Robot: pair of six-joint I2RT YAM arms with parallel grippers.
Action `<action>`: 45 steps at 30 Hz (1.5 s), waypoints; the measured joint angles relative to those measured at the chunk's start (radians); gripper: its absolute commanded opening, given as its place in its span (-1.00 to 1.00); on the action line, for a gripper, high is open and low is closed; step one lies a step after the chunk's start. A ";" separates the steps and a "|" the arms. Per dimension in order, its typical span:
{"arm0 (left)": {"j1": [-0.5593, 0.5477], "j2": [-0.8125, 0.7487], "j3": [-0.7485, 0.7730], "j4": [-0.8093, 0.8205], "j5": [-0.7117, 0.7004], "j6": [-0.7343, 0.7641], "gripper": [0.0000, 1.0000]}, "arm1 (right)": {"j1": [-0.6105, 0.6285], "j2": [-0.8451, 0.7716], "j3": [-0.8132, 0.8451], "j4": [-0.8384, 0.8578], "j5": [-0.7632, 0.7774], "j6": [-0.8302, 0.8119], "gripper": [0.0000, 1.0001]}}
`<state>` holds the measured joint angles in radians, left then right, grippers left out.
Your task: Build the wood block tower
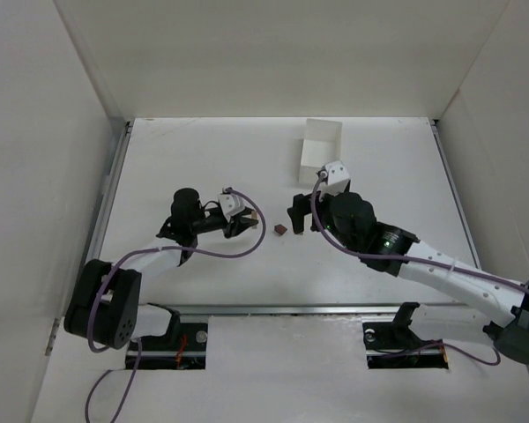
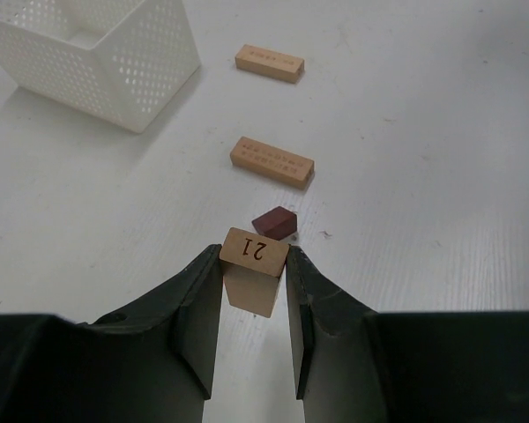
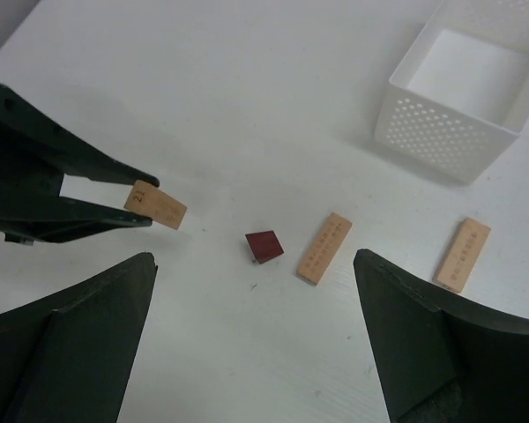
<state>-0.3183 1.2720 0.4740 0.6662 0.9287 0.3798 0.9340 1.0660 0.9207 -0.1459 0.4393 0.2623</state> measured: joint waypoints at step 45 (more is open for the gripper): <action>-0.164 0.201 -0.256 0.484 -0.170 -0.121 -0.84 | 0.000 -0.037 -0.119 -0.051 -0.029 0.206 1.00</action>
<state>-0.4824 1.4734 0.2184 1.1500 0.7586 0.2592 0.9344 1.0294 0.8013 -0.1974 0.4107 0.4683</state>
